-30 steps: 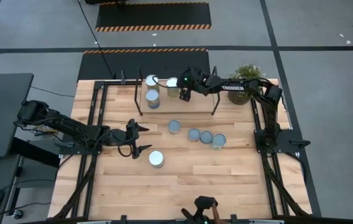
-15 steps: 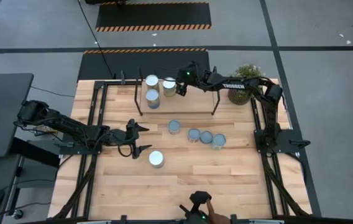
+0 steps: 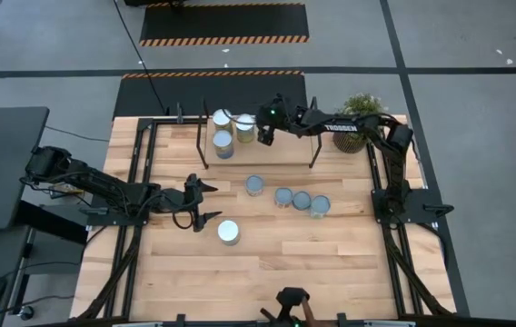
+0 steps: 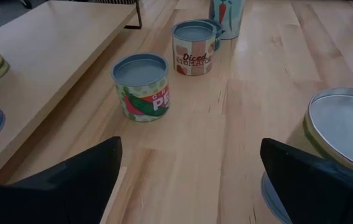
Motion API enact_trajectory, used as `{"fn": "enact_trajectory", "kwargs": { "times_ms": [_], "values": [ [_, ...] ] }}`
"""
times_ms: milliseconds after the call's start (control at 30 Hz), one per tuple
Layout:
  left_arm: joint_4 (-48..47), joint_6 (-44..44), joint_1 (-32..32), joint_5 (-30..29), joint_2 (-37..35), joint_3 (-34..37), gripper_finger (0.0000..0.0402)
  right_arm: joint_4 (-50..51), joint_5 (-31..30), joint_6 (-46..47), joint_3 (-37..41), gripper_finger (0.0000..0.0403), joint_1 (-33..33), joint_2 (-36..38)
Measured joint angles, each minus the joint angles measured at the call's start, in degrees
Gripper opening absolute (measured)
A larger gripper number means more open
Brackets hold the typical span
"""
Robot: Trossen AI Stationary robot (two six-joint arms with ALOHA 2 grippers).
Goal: Pick and place cans onto a shelf
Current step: Adjust the canned peas on the shelf
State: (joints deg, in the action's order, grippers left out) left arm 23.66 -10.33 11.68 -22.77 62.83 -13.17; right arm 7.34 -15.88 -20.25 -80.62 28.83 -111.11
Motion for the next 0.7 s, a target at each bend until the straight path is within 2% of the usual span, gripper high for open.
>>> {"fn": "enact_trajectory", "kwargs": {
  "times_ms": [133,267,500,600,700],
  "values": [
    [0.0,0.3,0.0,-0.4,0.0,0.0,0.0389,4.2,-1.9,-0.3,0.0,0.0367,-2.9,0.5],
    [-0.8,0.5,0.0,-1.8,0.0,0.0,0.0389,6.0,-7.0,-0.3,0.0,0.0367,-7.0,0.9],
    [-1.7,2.5,0.0,-10.8,0.0,0.0,0.0389,2.2,-12.9,-6.2,0.0,0.0367,-15.4,1.1],
    [-1.7,2.0,0.1,-10.3,0.0,0.0,0.0389,0.0,-13.1,-9.6,0.0,0.0367,-17.8,1.1],
    [-1.7,2.0,0.1,-6.4,0.0,0.0,0.0389,-3.7,-13.0,-12.7,0.0,0.0367,-19.2,0.6]
  ]
}}
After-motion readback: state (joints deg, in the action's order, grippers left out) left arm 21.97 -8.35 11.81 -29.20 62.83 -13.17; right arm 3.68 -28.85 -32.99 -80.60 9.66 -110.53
